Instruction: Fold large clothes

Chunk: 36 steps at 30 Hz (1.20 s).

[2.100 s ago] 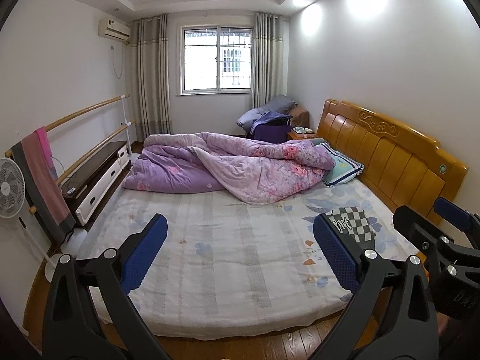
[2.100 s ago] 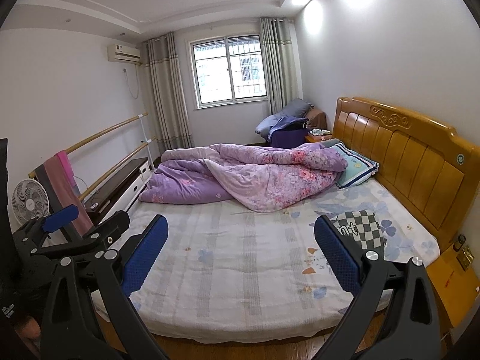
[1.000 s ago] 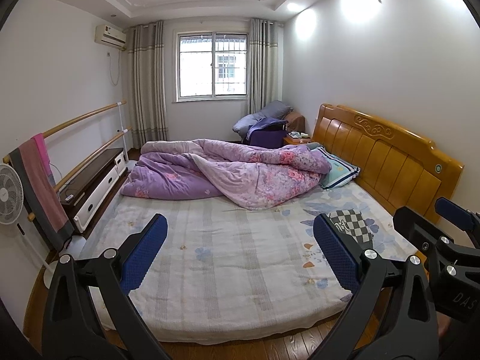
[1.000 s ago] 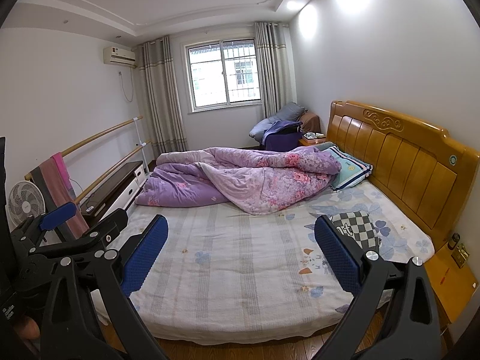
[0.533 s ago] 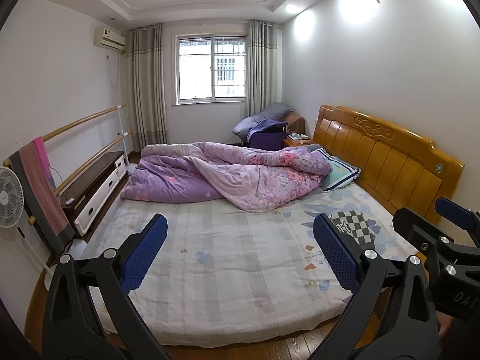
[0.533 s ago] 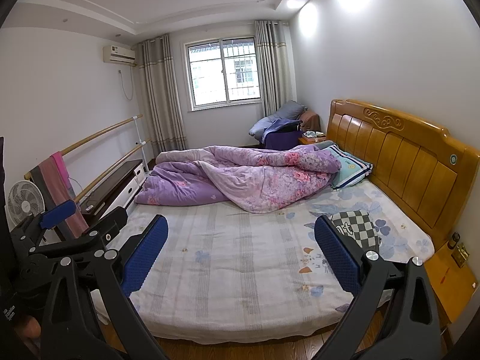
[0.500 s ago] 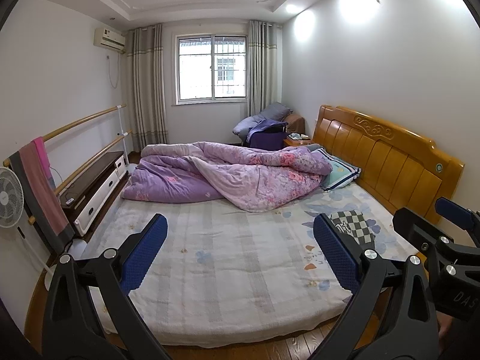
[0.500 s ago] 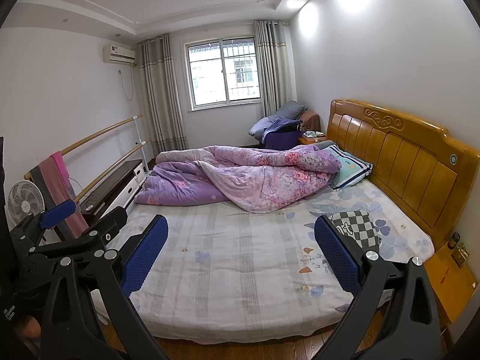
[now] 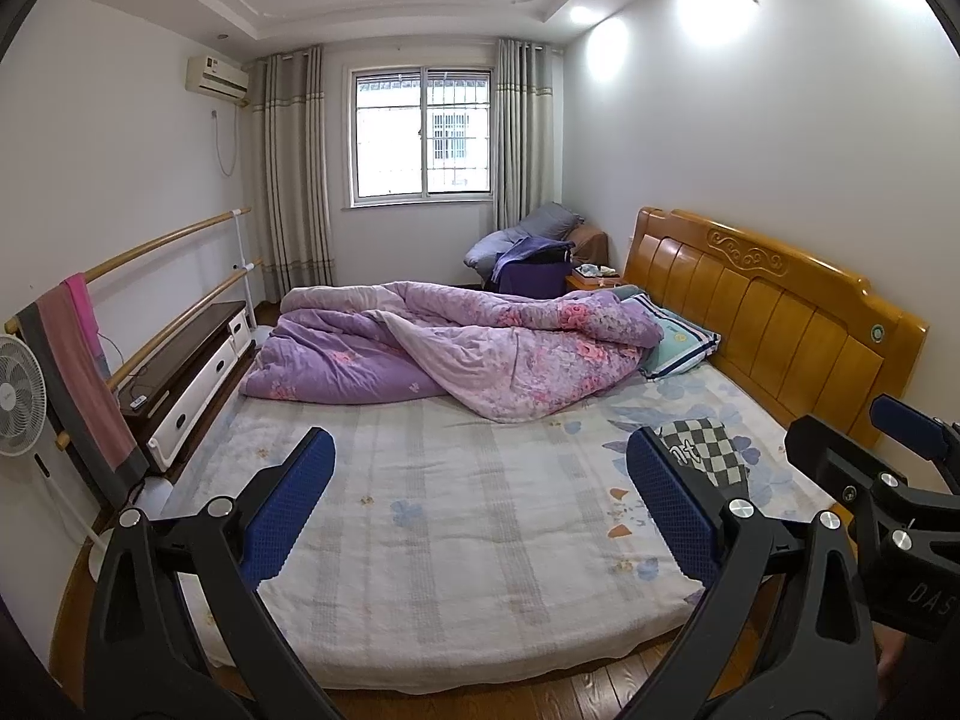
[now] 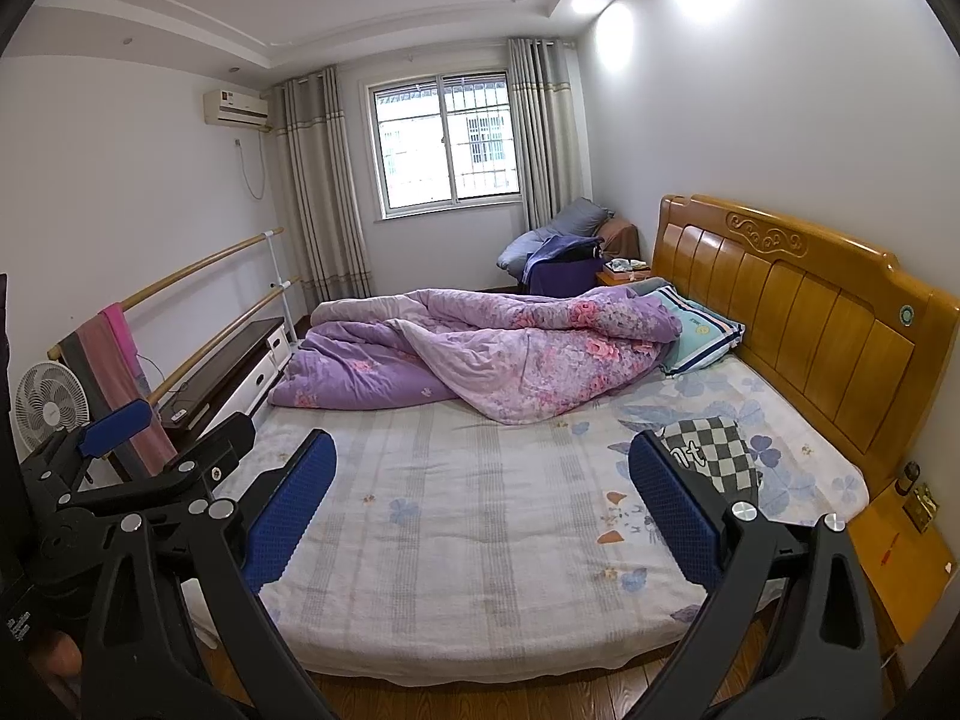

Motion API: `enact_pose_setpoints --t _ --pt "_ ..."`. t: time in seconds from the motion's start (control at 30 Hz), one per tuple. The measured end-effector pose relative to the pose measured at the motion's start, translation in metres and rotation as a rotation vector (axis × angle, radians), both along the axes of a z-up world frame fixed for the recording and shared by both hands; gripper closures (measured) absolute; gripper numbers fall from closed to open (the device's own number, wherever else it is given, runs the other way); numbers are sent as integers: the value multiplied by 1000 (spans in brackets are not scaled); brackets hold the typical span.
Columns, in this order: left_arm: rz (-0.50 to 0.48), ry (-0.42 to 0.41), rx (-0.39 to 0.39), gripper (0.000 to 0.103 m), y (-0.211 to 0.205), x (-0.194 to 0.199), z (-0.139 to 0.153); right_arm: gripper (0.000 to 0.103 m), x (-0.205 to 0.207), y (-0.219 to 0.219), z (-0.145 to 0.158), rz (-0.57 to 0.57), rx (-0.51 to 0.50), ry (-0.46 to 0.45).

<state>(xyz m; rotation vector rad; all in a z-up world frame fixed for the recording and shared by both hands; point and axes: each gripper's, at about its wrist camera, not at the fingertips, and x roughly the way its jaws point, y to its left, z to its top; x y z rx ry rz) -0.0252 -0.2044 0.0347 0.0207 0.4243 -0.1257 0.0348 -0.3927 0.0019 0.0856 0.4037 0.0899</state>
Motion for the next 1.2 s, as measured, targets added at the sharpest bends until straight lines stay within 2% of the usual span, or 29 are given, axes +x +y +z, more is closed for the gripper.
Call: enact_pose_setpoints --t 1.2 --pt "9 16 4 5 -7 4 -13 9 -2 4 -4 4 12 14"
